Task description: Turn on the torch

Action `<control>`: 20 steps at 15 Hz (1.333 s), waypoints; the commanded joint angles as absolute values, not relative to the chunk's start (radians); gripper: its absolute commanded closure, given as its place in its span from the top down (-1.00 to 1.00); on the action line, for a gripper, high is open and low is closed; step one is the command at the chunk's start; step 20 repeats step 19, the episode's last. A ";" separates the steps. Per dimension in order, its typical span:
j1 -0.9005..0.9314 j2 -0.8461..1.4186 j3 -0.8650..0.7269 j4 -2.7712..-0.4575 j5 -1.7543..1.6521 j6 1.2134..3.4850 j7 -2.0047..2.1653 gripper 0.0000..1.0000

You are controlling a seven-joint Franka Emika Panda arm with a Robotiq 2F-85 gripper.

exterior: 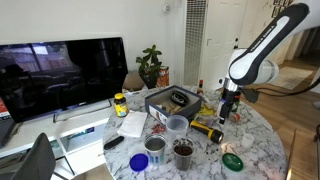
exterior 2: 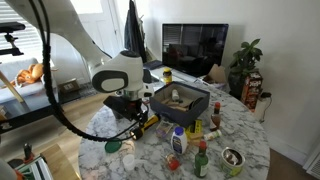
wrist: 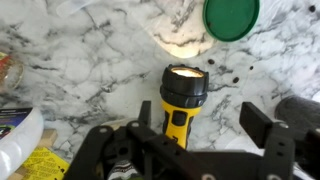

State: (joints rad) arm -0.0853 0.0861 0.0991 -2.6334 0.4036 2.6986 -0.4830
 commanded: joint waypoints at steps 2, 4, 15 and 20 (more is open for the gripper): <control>-0.034 -0.193 0.067 -2.708 0.201 2.463 -0.281 1.00; -0.015 -0.286 0.066 -2.702 0.179 2.360 -0.250 1.00; 0.057 -0.492 0.020 -2.634 0.198 2.066 -0.232 1.00; 0.060 -0.494 0.018 -2.634 0.198 2.064 -0.232 1.00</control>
